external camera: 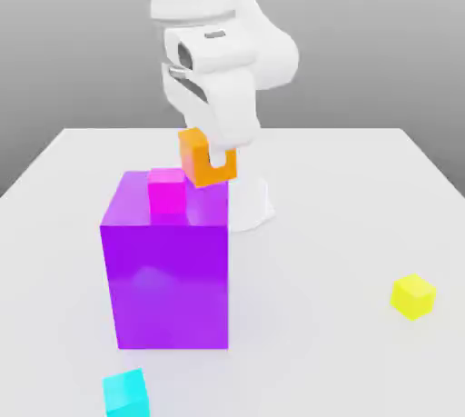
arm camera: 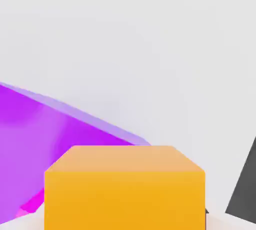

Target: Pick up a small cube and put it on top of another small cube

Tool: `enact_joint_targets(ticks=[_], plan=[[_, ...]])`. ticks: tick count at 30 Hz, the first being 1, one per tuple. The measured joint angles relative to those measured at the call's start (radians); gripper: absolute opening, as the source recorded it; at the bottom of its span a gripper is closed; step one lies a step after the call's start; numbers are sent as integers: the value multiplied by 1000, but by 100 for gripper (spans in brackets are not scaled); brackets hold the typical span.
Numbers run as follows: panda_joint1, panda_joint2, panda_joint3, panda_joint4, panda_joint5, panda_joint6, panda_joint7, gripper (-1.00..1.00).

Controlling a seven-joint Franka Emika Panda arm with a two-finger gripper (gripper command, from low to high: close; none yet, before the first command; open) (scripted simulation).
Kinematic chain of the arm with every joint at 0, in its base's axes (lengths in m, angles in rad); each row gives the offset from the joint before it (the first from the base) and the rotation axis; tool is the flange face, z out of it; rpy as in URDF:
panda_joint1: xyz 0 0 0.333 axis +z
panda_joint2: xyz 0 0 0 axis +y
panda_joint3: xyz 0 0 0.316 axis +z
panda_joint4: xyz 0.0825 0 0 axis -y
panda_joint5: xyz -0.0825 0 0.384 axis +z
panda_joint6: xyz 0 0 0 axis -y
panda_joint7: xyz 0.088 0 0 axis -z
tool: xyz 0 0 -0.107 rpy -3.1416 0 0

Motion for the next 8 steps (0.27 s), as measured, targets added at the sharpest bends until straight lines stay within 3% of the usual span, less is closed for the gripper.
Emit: enact_joint_targets(ticks=[4,5,8], plan=[[-29,2,-32,-79,-54,87,-17,-100],[-31,13,-41,-104,-62,123,-17,100],[-31,13,-41,-104,-62,123,-17,100]])
